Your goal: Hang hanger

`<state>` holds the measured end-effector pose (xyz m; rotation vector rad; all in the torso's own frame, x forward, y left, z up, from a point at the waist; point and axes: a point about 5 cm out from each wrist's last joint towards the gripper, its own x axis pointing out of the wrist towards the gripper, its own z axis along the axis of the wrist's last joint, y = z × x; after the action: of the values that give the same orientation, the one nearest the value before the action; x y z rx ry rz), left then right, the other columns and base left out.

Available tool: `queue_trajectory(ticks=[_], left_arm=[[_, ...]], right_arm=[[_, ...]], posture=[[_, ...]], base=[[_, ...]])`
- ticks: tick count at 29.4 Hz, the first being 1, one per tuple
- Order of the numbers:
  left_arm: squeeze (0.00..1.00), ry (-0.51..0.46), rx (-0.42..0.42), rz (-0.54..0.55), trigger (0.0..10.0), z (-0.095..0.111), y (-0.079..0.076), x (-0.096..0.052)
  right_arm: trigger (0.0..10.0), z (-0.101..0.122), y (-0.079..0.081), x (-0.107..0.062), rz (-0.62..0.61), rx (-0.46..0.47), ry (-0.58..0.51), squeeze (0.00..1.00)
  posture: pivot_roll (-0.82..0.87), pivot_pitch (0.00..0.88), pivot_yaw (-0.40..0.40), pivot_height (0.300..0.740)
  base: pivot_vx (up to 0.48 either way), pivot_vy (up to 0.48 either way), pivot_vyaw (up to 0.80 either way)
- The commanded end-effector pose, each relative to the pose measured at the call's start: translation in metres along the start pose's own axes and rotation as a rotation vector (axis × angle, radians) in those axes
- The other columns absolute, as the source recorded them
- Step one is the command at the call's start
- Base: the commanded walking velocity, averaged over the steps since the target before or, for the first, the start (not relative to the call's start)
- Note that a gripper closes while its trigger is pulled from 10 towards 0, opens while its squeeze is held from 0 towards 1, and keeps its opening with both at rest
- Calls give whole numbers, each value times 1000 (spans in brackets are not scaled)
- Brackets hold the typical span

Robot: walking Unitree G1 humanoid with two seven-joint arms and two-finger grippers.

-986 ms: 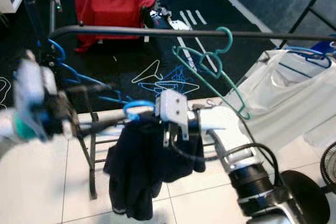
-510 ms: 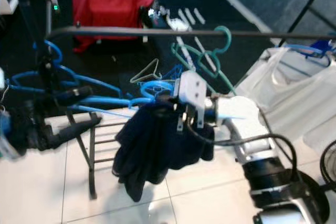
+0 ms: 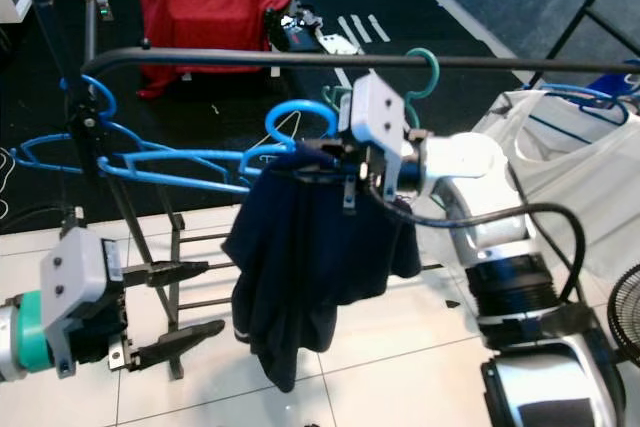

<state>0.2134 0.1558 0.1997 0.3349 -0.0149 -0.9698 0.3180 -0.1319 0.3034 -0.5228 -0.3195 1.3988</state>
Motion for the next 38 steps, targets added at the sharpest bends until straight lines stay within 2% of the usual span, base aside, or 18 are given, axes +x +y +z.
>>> queue_trajectory(ticks=[1, 3, 4, 8, 9, 10, 13, 14, 16, 18, 20, 22, 23, 24, 25, 28, 33, 38], left_arm=[[0, 24, 43, 67, 10000, -10, 2, 2], [0, 20, 106, 166, 10000, -12, 10, 4], [0, 20, 106, 166, 10000, -12, 10, 4], [0, -21, 181, 286, 10000, -4, 19, 5], [0, -21, 181, 286, 10000, -4, 19, 5], [0, -33, 224, 321, 10000, 2, 23, 2], [0, -31, 238, 320, 10000, 4, 24, 1], [0, -12, 238, 285, 10000, 4, 23, -5], [0, 13, 153, 159, 10000, 3, 17, -17], [0, 13, 153, 159, 10000, 3, 17, -17], [0, 28, 110, 40, 10000, 1, 10, -22], [0, 28, 110, 40, 10000, 1, 10, -22], [0, 31, 104, -24, 10000, -3, 7, -18], [0, 23, 104, -30, 10000, -4, 7, -15], [0, 23, 104, -30, 10000, -4, 7, -15], [0, -11, 118, -14, 10000, -7, 7, 3], [0, -34, 120, 9, 10000, -9, 8, 17], [0, -38, 116, 9, 10000, -12, 7, 21]], right_arm=[[0, 22, 6, -6, 67, -26, -55, 0], [0, 28, 17, -7, 149, -8, -58, 0], [0, 28, 17, -7, 149, -8, -58, 0], [0, 28, 29, -5, 214, 5, -56, 0], [0, 28, 29, -5, 214, 5, -56, 0], [0, 27, 31, -4, 222, 4, -52, 0], [0, 26, 31, -4, 221, 4, -49, 0], [0, 26, 30, -5, 218, -4, -44, 0], [0, 27, 27, -5, 203, -18, -38, 0], [0, 27, 27, -5, 203, -18, -38, 0], [0, 29, 23, -6, 179, -34, -41, 0], [0, 29, 23, -6, 179, -34, -41, 0], [0, 34, 18, -5, 148, -56, -51, 0], [0, 36, 16, -5, 136, -64, -56, 0], [0, 36, 16, -5, 136, -64, -56, 0], [0, 44, 11, -3, 118, -88, -76, 0], [0, 52, 10, 1, 136, -91, -110, 0], [0, 56, 12, 3, 159, -87, -123, 0]], posture=[[-13, 104, 5, 740], [-14, 104, 8, 740], [-14, 104, 8, 740], [-10, 98, 13, 740], [-10, 98, 13, 740], [-6, 93, 13, 740], [-6, 93, 13, 740], [2, 86, 15, 740], [6, 80, 18, 740], [6, 80, 18, 740], [8, 70, 20, 740], [8, 70, 20, 740], [4, 64, 22, 740], [4, 64, 22, 740], [4, 64, 22, 740], [-9, 57, 22, 740], [-13, 65, 13, 740], [-16, 71, 6, 740]], base=[[0, 0, 0], [0, 0, 0], [0, 0, 0], [0, 0, 0], [0, 0, 0], [0, 0, 0], [0, 0, 0], [0, 0, 0], [0, 0, 0], [0, 0, 0], [0, 0, 0], [0, 0, 0], [0, 0, 0], [0, 0, 0], [0, 0, 0], [0, 0, 0], [0, 0, 0], [0, 0, 0]])
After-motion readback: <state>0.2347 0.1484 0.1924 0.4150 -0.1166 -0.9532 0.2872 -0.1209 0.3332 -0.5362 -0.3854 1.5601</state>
